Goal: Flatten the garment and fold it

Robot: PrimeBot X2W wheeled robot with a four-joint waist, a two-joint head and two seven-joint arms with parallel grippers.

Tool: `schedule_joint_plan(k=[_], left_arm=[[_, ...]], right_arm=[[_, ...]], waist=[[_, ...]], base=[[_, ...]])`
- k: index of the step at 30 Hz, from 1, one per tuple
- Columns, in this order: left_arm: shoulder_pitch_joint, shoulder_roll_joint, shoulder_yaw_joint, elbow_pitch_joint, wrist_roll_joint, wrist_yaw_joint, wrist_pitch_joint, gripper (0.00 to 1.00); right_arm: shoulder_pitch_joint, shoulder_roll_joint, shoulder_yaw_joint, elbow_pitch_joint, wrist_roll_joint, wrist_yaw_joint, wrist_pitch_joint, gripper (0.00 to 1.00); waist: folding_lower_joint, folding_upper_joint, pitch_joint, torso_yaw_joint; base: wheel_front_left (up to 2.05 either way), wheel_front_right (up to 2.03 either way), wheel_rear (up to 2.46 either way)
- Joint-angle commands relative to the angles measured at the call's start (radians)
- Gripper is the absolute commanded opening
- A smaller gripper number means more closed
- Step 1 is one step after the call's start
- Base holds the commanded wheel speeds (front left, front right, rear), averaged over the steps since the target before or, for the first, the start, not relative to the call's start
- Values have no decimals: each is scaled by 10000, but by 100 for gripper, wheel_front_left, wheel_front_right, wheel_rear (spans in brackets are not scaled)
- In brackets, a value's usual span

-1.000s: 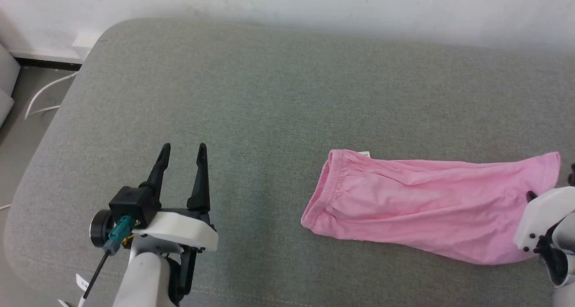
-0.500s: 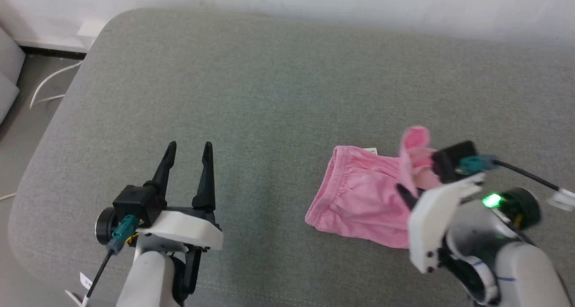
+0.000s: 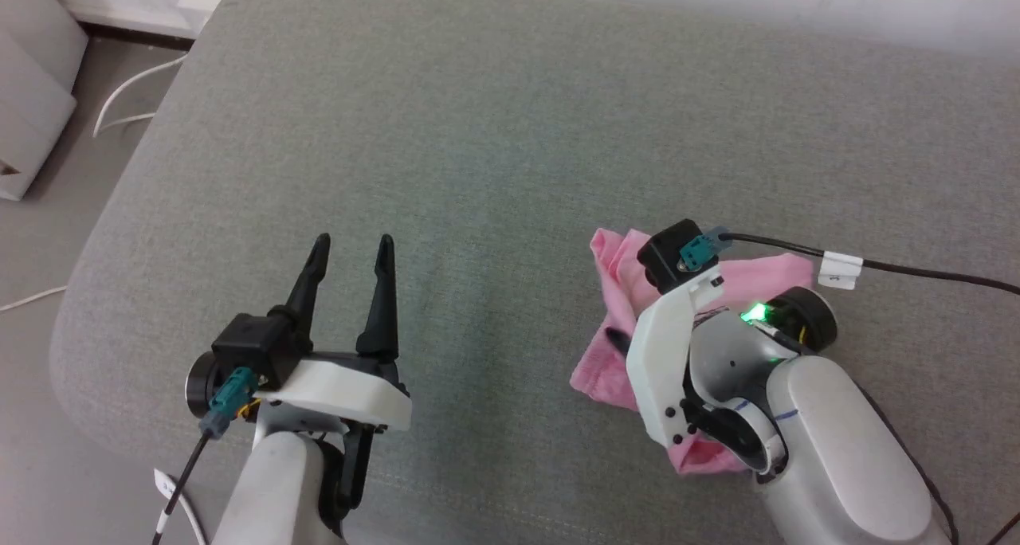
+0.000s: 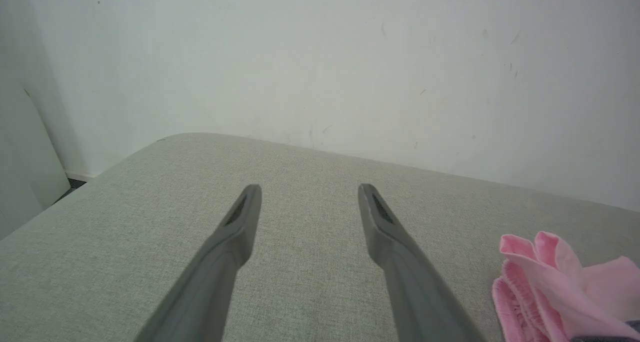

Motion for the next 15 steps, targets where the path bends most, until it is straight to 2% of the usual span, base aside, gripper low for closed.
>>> schedule_joint_plan(k=[1, 6, 10, 15], left_arm=[[-160, -16, -34, -25, -39, 79, -47, 100], [-110, -16, -3, -19, -72, 129, -47, 100], [-53, -16, 79, -48, -49, 131, -47, 100], [74, -16, 201, -146, 53, 105, -47, 100]], right_arm=[[-155, 23, 86, 102, 307, -7, -144, 100], [-343, 23, 156, -250, 1067, -7, -1309, 100], [-201, 23, -315, -1091, 2054, -7, -3369, 100], [577, 23, -1683, -1802, 1962, -7, -5874, 100]], waist=[[-1, -1, 83, 86], [-1, -1, 16, -34], [-1, -1, -167, -246], [-1, -1, -392, -542]], base=[[0, 0, 0], [0, 0, 0], [0, 0, 0], [0, 0, 0]])
